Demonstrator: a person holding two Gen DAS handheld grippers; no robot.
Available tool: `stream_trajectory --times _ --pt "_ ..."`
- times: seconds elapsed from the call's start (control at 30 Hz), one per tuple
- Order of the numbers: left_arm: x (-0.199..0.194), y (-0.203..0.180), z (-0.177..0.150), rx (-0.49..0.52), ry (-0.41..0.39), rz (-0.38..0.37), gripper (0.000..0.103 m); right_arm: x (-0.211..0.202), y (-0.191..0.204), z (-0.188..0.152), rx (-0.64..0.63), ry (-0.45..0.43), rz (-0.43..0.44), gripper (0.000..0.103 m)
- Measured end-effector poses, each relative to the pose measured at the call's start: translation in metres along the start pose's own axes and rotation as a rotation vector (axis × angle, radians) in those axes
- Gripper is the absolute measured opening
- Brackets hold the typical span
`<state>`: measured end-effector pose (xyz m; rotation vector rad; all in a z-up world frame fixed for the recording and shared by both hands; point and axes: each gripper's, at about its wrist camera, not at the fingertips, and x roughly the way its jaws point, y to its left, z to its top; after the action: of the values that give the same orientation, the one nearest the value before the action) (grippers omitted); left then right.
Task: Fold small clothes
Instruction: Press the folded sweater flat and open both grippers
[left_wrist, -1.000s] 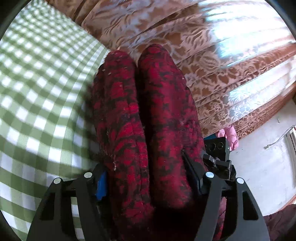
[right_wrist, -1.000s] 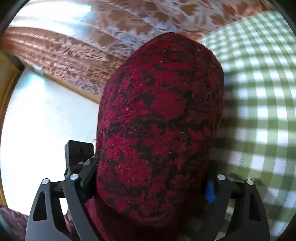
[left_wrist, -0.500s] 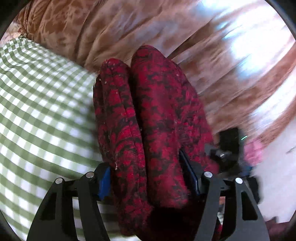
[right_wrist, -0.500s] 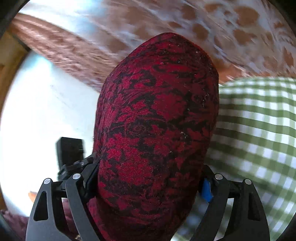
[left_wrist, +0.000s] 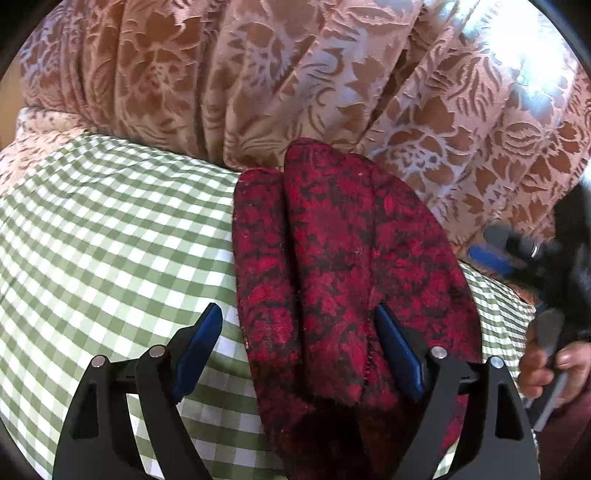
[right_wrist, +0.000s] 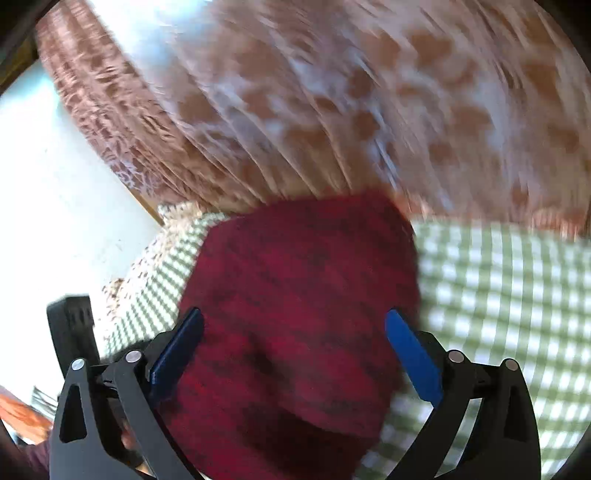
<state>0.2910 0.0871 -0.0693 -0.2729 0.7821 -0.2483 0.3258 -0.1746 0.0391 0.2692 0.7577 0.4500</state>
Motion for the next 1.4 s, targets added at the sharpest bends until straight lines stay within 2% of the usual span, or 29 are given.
stream_trajectory --times 0.07,0.13,0.2,0.3,0.37,0.43,0.6,0.67,0.8,0.93,1.03,1.07,1.23,1.4 --pt "0.008 0.002 -0.004 -0.013 0.014 0.01 0.084 0.023 0.022 0.01 -0.076 0.019 -0.081 0.092" --pt "0.017 0.006 -0.007 -0.028 0.028 0.015 0.085 0.064 0.034 0.014 -0.133 0.1 -0.152 0.09" --pt "0.024 0.012 -0.01 -0.035 0.031 0.027 0.085 0.105 0.037 0.004 -0.22 0.155 -0.29 0.091" --pt "0.03 0.021 -0.014 -0.075 0.025 0.028 0.087 0.115 0.042 0.0 -0.249 0.139 -0.333 0.094" --pt "0.026 0.021 -0.015 -0.099 0.02 0.027 0.087 0.108 0.043 0.0 -0.253 0.129 -0.332 0.094" --pt "0.013 0.012 -0.014 -0.079 -0.007 0.053 0.087 0.086 0.045 0.0 -0.245 0.093 -0.295 0.094" --pt "-0.02 -0.003 -0.018 -0.058 -0.07 0.101 0.093 0.027 0.042 -0.003 -0.126 -0.01 -0.23 0.094" --pt "-0.034 -0.009 -0.02 -0.059 -0.09 0.108 0.094 0.007 0.044 -0.01 -0.11 -0.043 -0.235 0.094" --pt "-0.059 -0.021 -0.029 -0.038 -0.122 0.151 0.1 -0.035 0.053 -0.038 -0.093 -0.1 -0.284 0.098" --pt "-0.085 -0.033 -0.044 -0.008 -0.158 0.207 0.1 -0.064 0.06 -0.069 -0.079 -0.117 -0.339 0.099" --pt "-0.101 -0.042 -0.057 0.02 -0.179 0.253 0.1 -0.082 0.064 -0.091 -0.082 -0.127 -0.411 0.099" --pt "-0.106 -0.043 -0.061 0.031 -0.213 0.256 0.101 -0.084 0.064 -0.097 -0.081 -0.128 -0.424 0.099" --pt "-0.132 -0.049 -0.086 0.03 -0.244 0.305 0.101 -0.111 0.071 -0.127 -0.074 -0.179 -0.495 0.099" --pt "-0.149 -0.056 -0.106 0.044 -0.265 0.344 0.101 -0.126 0.074 -0.152 -0.058 -0.162 -0.506 0.1"
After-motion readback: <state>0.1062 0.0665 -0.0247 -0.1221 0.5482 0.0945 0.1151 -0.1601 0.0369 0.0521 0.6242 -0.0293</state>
